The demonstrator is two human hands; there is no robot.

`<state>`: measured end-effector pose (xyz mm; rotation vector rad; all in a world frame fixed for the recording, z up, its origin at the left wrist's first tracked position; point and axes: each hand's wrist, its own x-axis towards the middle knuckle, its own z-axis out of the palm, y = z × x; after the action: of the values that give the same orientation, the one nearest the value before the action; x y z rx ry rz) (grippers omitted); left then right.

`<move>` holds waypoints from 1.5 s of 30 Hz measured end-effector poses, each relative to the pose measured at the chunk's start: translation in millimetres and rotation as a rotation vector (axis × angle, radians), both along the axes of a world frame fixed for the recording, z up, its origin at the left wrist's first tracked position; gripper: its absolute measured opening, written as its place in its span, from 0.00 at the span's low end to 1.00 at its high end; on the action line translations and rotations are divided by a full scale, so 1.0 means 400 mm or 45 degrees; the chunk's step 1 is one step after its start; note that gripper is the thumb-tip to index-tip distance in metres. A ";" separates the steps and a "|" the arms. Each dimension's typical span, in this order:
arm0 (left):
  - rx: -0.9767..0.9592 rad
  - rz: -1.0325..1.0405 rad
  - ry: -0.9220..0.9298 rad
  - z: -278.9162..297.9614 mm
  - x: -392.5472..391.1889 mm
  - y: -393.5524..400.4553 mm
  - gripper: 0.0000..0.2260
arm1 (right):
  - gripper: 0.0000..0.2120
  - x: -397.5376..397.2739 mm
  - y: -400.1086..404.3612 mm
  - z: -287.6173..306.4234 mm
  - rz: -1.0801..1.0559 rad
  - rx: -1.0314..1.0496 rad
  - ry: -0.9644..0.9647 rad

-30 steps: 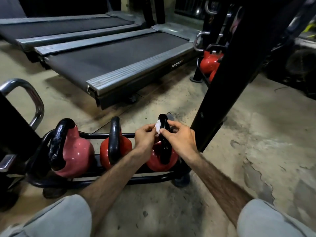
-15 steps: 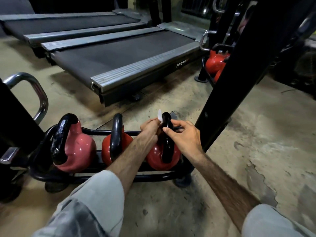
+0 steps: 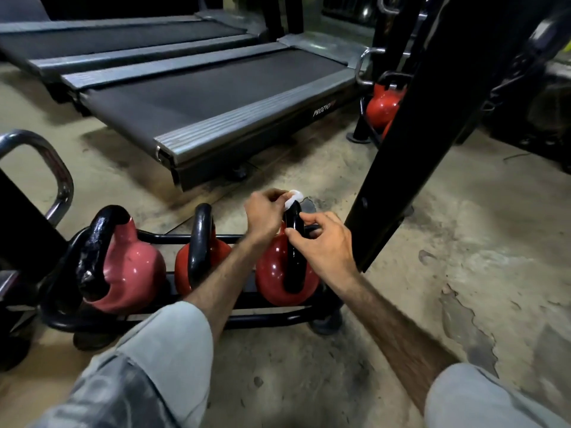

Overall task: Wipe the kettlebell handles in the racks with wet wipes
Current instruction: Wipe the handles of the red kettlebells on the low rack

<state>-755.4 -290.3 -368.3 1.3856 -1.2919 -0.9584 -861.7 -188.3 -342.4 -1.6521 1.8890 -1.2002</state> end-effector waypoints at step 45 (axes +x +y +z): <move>-0.290 -0.217 -0.122 0.016 0.075 0.026 0.03 | 0.16 -0.063 -0.089 0.026 0.194 0.113 -0.317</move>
<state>-725.5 -279.8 -362.0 1.1720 -1.5601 -0.8355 -887.1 -223.9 -332.1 -1.4934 1.6118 -1.1812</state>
